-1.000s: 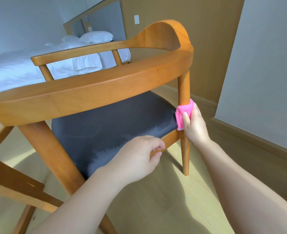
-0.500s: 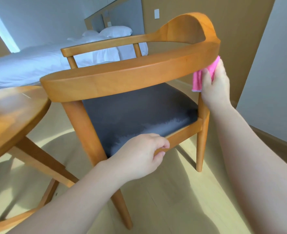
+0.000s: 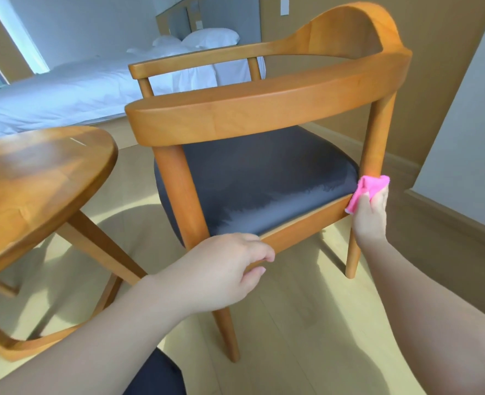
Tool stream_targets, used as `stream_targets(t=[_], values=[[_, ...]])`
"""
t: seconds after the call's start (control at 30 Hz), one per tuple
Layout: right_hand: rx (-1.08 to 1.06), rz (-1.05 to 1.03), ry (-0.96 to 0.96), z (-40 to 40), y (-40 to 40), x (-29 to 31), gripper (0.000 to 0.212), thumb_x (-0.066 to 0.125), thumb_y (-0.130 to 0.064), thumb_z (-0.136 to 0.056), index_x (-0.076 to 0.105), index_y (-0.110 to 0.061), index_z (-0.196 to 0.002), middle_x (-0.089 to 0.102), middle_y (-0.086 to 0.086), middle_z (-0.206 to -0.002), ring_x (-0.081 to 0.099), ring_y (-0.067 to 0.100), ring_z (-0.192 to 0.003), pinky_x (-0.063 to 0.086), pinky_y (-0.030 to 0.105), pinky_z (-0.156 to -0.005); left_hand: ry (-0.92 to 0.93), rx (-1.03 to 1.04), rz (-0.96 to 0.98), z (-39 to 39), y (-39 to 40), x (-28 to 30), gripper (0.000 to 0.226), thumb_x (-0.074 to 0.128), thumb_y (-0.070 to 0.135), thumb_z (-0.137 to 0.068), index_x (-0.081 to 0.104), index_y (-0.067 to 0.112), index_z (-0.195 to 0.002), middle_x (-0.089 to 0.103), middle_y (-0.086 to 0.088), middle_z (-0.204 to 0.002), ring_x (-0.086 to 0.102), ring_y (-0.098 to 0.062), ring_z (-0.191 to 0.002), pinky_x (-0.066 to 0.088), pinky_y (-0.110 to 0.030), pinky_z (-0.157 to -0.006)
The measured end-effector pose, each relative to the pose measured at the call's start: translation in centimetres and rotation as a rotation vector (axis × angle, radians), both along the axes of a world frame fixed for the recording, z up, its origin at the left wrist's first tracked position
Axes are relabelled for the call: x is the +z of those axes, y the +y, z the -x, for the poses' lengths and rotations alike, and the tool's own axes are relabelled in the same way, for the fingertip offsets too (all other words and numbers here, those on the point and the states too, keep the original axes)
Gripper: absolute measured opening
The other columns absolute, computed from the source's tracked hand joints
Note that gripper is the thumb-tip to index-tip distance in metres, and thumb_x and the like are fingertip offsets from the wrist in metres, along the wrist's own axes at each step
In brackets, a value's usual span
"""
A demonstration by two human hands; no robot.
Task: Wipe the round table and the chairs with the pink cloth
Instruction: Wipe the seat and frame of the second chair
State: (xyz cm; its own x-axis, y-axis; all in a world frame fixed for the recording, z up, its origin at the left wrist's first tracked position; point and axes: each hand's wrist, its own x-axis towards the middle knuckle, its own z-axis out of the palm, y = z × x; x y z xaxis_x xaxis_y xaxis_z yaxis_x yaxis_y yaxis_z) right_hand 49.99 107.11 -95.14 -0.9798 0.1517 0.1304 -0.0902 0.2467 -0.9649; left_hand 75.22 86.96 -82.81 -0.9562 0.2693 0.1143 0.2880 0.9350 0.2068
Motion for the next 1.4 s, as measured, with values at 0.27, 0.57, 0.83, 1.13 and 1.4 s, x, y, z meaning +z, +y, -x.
stream_targets(t=[0.27, 0.57, 0.83, 1.13, 1.4], values=[[0.014, 0.03, 0.045, -1.8, -2.6, -2.3, 0.065, 0.023, -0.037, -0.099, -0.005, -0.015, -0.154, -0.006, 0.002, -0.162, 0.003, 0.021, -0.149, 0.011, 0.046, -0.12, 0.008, 0.007, -0.026, -1.5, -2.5, -1.0, 0.026, 0.05, 0.012, -0.092, 0.064, 0.02, -0.112, 0.061, 0.011, -0.104, 0.055, -0.006, -0.093, 0.048, -0.028, -0.081], [0.021, 0.109, 0.288, -8.3, -8.3, -2.2, 0.065, 0.025, -0.033, -0.102, -0.008, -0.009, -0.153, -0.017, -0.001, -0.16, -0.019, -0.006, -0.14, -0.011, 0.013, -0.113, 0.057, 0.003, -0.079, -1.8, -1.8, -1.1, 0.023, 0.056, 0.029, -0.09, 0.053, 0.021, -0.069, 0.046, 0.012, -0.066, 0.046, -0.006, -0.063, 0.035, -0.017, -0.055], [0.09, -0.088, 0.448, -15.3, -12.7, -4.3, 0.063, 0.03, -0.02, -0.102, -0.004, 0.002, -0.15, -0.015, 0.005, -0.155, -0.019, 0.012, -0.146, -0.012, 0.023, -0.116, 0.105, 0.146, -0.129, -3.3, -3.0, -0.4, 0.032, 0.05, 0.026, -0.093, 0.047, 0.014, -0.063, 0.043, 0.006, -0.051, 0.046, -0.015, -0.053, 0.04, -0.036, -0.051], [0.279, -0.241, 0.529, -22.3, -16.5, -5.6, 0.065, 0.033, -0.021, -0.095, 0.002, 0.011, -0.142, -0.002, 0.024, -0.151, -0.006, 0.029, -0.144, -0.004, 0.039, -0.119, 0.136, 0.253, -0.172, -4.5, -4.0, 0.5, 0.03, 0.057, 0.015, -0.084, 0.048, 0.009, -0.055, 0.045, 0.001, -0.048, 0.048, -0.018, -0.049, 0.041, -0.037, -0.048], [0.259, -0.283, 0.578, -22.4, -17.0, -6.0, 0.065, 0.033, -0.023, -0.096, 0.005, 0.01, -0.143, 0.002, 0.024, -0.151, -0.002, 0.029, -0.144, -0.002, 0.04, -0.118, 0.11, 0.221, -0.161, -4.7, -4.7, 0.5, 0.029, 0.052, 0.02, -0.081, 0.048, 0.007, -0.055, 0.044, 0.0, -0.047, 0.047, -0.02, -0.048, 0.042, -0.041, -0.049]])
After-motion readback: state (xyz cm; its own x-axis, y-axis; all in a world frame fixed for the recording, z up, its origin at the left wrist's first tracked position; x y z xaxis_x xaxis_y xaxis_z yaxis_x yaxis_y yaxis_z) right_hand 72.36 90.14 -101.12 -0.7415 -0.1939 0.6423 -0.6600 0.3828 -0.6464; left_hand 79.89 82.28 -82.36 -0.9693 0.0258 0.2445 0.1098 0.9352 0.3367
